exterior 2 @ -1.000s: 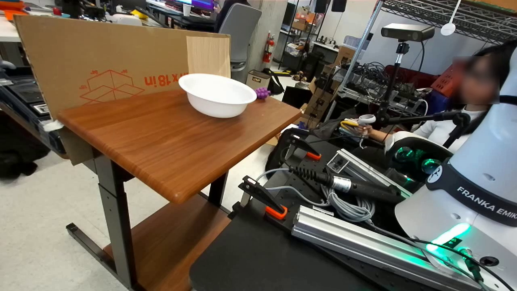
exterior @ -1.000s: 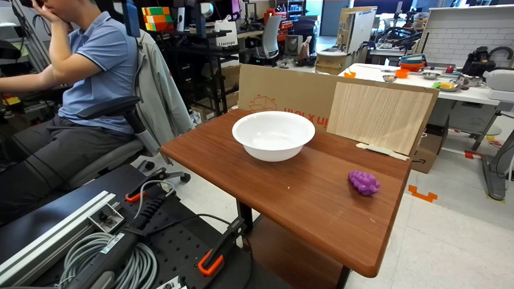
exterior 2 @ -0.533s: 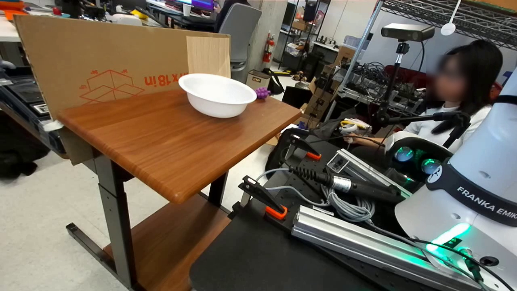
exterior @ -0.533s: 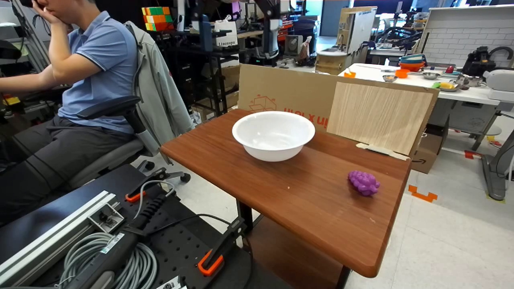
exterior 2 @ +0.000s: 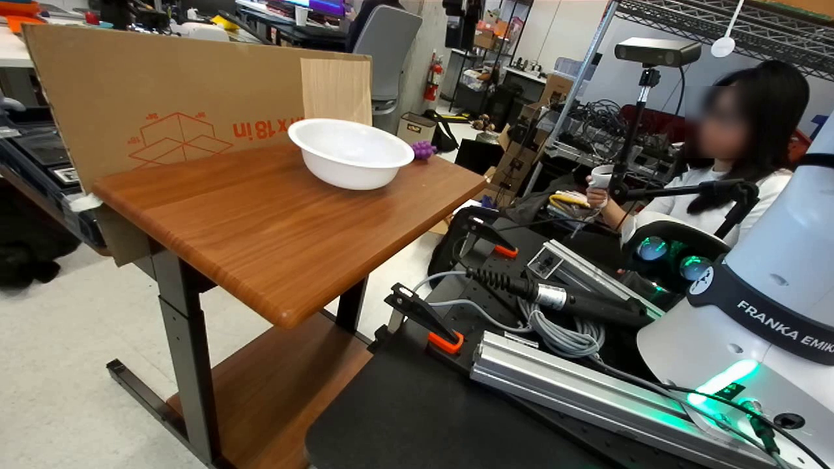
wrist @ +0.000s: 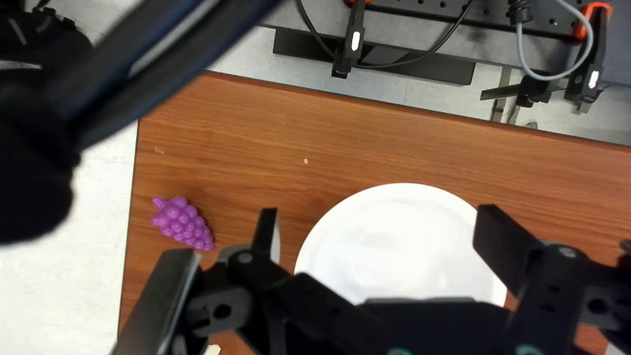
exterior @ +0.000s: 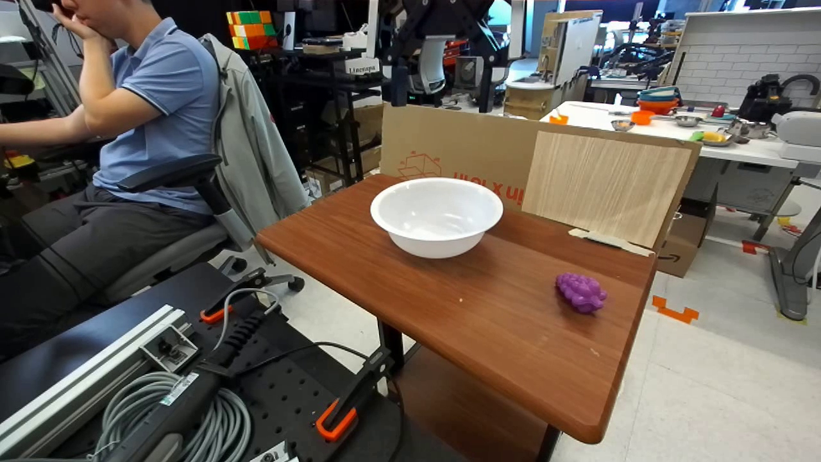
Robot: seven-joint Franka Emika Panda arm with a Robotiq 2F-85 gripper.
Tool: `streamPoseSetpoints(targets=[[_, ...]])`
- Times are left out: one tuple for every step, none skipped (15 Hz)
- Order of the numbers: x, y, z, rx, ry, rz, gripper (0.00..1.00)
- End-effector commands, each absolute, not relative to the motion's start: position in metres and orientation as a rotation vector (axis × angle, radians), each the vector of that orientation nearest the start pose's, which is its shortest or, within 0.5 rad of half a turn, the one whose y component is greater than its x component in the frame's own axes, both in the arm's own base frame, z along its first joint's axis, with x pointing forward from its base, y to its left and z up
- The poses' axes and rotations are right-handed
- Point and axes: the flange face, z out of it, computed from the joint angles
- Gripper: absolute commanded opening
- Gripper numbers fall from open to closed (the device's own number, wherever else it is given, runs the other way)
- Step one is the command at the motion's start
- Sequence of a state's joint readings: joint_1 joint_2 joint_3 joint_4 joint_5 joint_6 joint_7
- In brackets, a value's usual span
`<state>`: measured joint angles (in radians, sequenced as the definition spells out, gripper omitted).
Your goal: Put the purple thing in the bowl
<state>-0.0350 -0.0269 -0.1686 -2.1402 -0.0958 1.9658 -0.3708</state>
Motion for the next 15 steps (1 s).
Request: streamPoseSetpoints(targets=[[0.506,-0.111,0.406,-3.149,-0.331,0.259,1.0],[0.506,-0.111,0.407,-3.149,-0.329,0.258,1.0],[0.506,-0.107,0.404,-3.154,-0.365,0.251,1.0],[0.507,-0.103,0.397,-3.133,-0.459,0.287,1.0],[0.509,-0.102,0.39,-3.11,-0.553,0.324,1.0],[0.514,-0.105,0.383,-3.085,-0.639,0.372,1.0],[0.518,-0.11,0.377,-3.066,-0.713,0.397,1.0],[0.524,-0.119,0.37,-3.055,-0.788,0.429,1.0],[0.531,-0.13,0.361,-3.058,-0.857,0.473,1.0],[0.536,-0.14,0.355,-3.069,-0.897,0.502,1.0],[0.542,-0.151,0.349,-3.088,-0.912,0.523,1.0],[0.548,-0.165,0.343,-3.11,-0.875,0.535,1.0],[0.553,-0.178,0.337,-3.115,-0.807,0.546,1.0],[0.559,-0.191,0.328,-3.112,-0.699,0.55,1.0],[0.564,-0.203,0.322,-3.109,-0.624,0.555,1.0]])
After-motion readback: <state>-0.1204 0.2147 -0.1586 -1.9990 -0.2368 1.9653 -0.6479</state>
